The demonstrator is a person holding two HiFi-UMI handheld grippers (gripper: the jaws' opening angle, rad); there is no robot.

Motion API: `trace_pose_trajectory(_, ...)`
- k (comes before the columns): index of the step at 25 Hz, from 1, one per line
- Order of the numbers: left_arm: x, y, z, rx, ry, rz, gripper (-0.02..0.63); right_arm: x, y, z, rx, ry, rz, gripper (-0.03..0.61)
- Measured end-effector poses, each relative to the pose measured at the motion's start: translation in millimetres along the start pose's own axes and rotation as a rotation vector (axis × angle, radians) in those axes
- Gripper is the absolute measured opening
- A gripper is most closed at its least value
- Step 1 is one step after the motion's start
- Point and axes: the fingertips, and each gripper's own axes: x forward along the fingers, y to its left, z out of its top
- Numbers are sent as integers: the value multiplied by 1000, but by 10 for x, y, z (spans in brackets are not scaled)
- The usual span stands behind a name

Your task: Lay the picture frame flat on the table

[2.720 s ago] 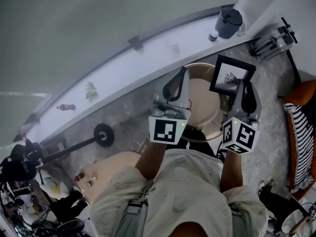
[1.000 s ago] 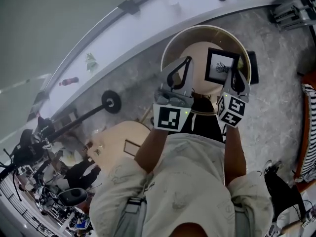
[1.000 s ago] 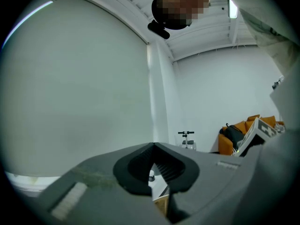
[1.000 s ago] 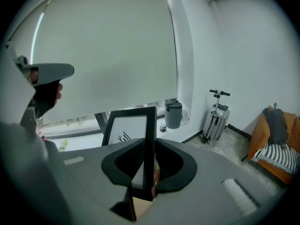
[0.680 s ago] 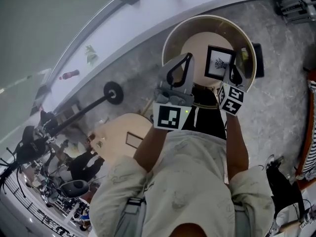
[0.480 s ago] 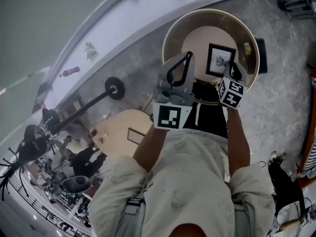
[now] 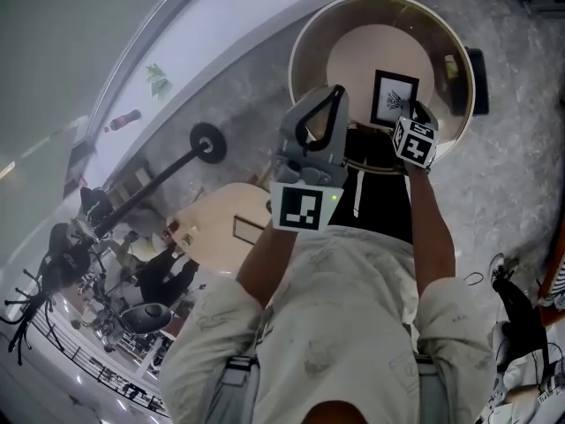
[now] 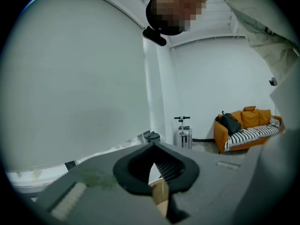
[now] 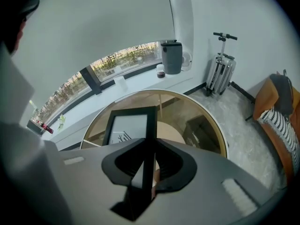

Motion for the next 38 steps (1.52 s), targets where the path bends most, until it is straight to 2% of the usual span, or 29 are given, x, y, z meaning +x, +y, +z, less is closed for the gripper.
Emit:
trace_pose_trajectory(7,72,-28,-172,-15,23,-20,3,307,20,-369,15,97,3,72)
trace_pose_trajectory(17,130,-128,-399,-37,65,-63,3,582,-55,-717,48,180,-15,74)
trace_pose_trajectory(26,272,-168,-467,-41,77,-78,3,717,-165,-853,104,222,-40,74)
trace_pose_trajectory(38,329,-154,-523,-43,90,-92,3,866,-195,-887,86,225,-65,69)
